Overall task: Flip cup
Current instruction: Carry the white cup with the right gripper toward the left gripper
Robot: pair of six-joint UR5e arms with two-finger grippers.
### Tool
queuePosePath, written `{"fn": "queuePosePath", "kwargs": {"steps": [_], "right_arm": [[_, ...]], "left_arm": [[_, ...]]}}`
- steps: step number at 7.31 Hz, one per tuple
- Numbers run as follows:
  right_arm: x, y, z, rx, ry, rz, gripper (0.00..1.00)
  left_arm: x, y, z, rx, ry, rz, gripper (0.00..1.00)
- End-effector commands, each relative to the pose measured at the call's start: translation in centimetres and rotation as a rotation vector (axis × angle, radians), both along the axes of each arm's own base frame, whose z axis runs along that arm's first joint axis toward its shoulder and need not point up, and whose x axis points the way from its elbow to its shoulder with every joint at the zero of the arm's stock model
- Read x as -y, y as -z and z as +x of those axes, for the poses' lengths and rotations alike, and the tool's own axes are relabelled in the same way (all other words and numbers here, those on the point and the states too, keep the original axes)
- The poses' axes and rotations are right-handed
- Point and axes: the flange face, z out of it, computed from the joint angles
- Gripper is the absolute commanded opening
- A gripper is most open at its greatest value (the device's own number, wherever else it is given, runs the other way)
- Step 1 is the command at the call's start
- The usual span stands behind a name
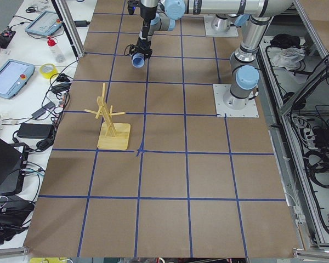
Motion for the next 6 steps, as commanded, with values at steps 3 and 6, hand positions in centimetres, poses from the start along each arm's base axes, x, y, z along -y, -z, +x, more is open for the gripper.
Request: {"fn": "queuePosePath", "kwargs": {"steps": [3,6], "right_arm": [[-0.09,1.41,0.16,-0.006,-0.007,0.023,0.65],[-0.10,1.27,0.20,-0.001,-0.006,0.020,1.00]], "left_arm": [[0.02,0.01,0.01,0.001,0.000,0.000,1.00],[0.02,-0.04,-0.01,-0.001,0.000,0.000,1.00]]}}
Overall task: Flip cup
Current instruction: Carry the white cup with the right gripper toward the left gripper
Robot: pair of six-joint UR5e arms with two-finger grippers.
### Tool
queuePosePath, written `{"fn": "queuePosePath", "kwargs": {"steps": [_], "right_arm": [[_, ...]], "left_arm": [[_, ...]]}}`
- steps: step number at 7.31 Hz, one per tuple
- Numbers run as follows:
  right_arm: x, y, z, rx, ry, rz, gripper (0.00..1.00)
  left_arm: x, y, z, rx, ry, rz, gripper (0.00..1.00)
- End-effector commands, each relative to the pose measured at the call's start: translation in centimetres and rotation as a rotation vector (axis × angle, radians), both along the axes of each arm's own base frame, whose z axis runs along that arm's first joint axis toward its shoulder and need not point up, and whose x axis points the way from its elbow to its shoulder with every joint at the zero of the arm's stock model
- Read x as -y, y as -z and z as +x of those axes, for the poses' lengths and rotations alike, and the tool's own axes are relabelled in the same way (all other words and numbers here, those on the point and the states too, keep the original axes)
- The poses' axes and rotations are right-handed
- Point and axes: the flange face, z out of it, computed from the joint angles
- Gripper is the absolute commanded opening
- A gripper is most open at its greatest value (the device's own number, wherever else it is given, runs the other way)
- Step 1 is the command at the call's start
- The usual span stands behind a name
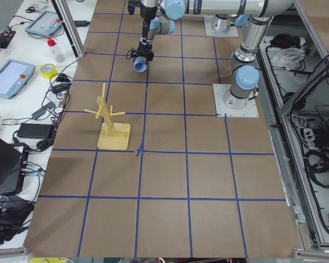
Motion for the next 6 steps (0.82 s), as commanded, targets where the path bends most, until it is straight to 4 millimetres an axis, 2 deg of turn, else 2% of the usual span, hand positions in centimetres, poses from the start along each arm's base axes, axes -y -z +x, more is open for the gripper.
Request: {"fn": "queuePosePath", "kwargs": {"steps": [1,3,4,5,6], "right_arm": [[0.1,-1.1,0.0,0.011,0.008,-0.015,1.00],[-0.3,-6.4,-0.6,0.015,0.024,-0.029,1.00],[0.1,-10.0,-2.5,0.020,0.061,-0.045,1.00],[1.5,-11.6,-4.9,0.083,0.257,-0.052,1.00],[3.9,-11.6,-9.8,0.075,0.372,-0.025,1.00]], "left_arm": [[0.0,-0.1,0.0,0.000,0.000,-0.002,1.00],[-0.1,-0.1,0.0,0.001,0.000,0.000,1.00],[0.0,-0.1,0.0,0.001,0.000,-0.002,1.00],[0.0,-0.1,0.0,0.001,0.000,-0.003,1.00],[0.0,-0.1,0.0,0.001,0.000,-0.002,1.00]]}}
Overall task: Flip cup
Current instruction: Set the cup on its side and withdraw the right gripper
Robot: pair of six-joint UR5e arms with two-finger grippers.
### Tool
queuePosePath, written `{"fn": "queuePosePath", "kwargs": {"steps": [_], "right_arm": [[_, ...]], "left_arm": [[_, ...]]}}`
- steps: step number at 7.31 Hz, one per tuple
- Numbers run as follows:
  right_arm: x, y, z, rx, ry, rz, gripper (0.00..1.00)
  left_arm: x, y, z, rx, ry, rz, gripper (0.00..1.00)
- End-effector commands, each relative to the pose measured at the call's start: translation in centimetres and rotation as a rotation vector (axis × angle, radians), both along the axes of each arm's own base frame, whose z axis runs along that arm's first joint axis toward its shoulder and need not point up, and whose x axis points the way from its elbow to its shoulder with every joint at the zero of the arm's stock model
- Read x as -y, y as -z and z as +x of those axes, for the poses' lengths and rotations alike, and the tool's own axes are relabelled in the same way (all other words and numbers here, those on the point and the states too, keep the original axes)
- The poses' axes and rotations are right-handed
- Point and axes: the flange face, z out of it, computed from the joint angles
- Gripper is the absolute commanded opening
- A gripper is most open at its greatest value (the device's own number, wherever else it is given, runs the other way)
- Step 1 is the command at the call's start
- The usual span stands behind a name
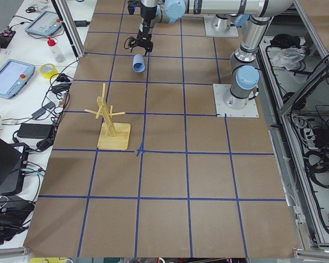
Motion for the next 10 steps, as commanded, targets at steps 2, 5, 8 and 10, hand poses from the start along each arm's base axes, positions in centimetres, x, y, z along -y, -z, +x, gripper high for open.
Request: {"fn": "queuePosePath", "kwargs": {"steps": [2,5,8,10], "right_arm": [[5.1,-3.1,-13.5,0.059,0.422,0.069,1.00],[3.8,-10.6,-20.5,0.256,1.082,0.055,1.00],[0.9,-14.6,-26.0,0.264,1.448,0.130,1.00],[1.2,-15.7,-27.2,0.269,1.476,0.110,1.00]], "left_arm": [[0.0,0.0,0.0,0.000,0.000,0.000,1.00],[1.2,1.0,-0.1,-0.005,-0.011,0.017,1.00],[4.3,8.5,-1.8,-0.159,-0.009,0.055,1.00],[7.0,14.9,-2.3,-0.200,-0.006,0.074,1.00]]}}
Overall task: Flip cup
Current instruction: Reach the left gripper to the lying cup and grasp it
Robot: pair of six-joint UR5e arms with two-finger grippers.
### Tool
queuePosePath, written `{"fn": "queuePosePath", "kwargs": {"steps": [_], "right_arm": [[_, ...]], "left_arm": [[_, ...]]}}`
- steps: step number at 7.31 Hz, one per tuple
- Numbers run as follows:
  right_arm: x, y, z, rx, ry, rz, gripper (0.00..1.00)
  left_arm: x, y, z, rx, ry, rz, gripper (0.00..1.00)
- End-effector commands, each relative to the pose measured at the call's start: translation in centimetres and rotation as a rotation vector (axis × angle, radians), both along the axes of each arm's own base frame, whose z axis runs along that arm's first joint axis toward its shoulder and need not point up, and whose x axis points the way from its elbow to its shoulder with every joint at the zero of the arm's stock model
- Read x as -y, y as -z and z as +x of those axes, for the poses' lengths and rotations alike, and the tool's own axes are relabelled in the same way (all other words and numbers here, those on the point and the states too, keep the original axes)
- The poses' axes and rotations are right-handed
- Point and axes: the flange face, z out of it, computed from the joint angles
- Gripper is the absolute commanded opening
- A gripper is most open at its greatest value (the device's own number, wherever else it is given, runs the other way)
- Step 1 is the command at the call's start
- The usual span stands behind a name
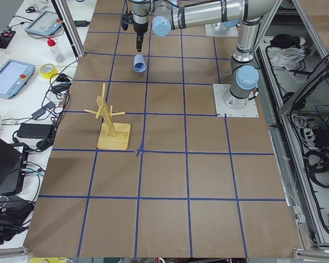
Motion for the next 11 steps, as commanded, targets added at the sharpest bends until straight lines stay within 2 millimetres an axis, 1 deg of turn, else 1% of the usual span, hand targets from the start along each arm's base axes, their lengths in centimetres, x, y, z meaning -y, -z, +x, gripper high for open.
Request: {"fn": "queuePosePath", "kwargs": {"steps": [1,2,3,4,5,6,7,8,9,10,11], "right_arm": [[-0.7,0.0,-0.8,-0.020,0.032,0.054,1.00],[-1.9,-2.0,-0.3,-0.029,0.046,0.014,1.00],[-2.3,-1.9,-0.6,-0.023,0.042,0.029,1.00],[-3.0,-1.5,-0.8,-0.023,0.038,0.088,1.00],[-3.8,-0.8,-0.8,-0.027,0.037,0.160,1.00],[-4.4,-0.9,-1.2,-0.029,0.037,0.198,1.00],[-4.6,-0.8,-1.5,-0.028,0.009,0.217,1.00],[-4.6,-1.1,-1.6,-0.029,-0.010,0.213,1.00],[-4.8,-1.2,-1.6,-0.029,-0.009,0.211,1.00],[-5.0,-1.6,-1.8,-0.028,-0.006,0.213,1.00],[-5.0,-1.5,-1.5,0.027,-0.005,0.214,1.00]], "left_arm": [[2.4,6.1,-0.6,-0.050,0.005,0.035,1.00],[3.0,7.4,-1.8,-0.172,0.039,0.034,0.98],[3.7,8.7,-1.7,-0.247,0.061,0.047,0.98],[4.5,10.2,0.3,-0.282,0.025,0.069,0.98],[4.8,12.0,0.5,-0.319,0.029,0.094,0.98],[5.1,13.2,0.5,-0.353,0.035,0.113,0.98],[5.4,15.3,0.1,-0.403,0.036,0.143,0.98],[5.5,16.5,0.1,-0.406,0.034,0.162,0.93],[5.5,17.2,0.1,-0.408,0.032,0.174,0.91],[5.5,17.9,0.1,-0.408,0.028,0.191,0.83],[5.6,18.0,0.0,-0.413,0.016,0.198,0.31]]}}
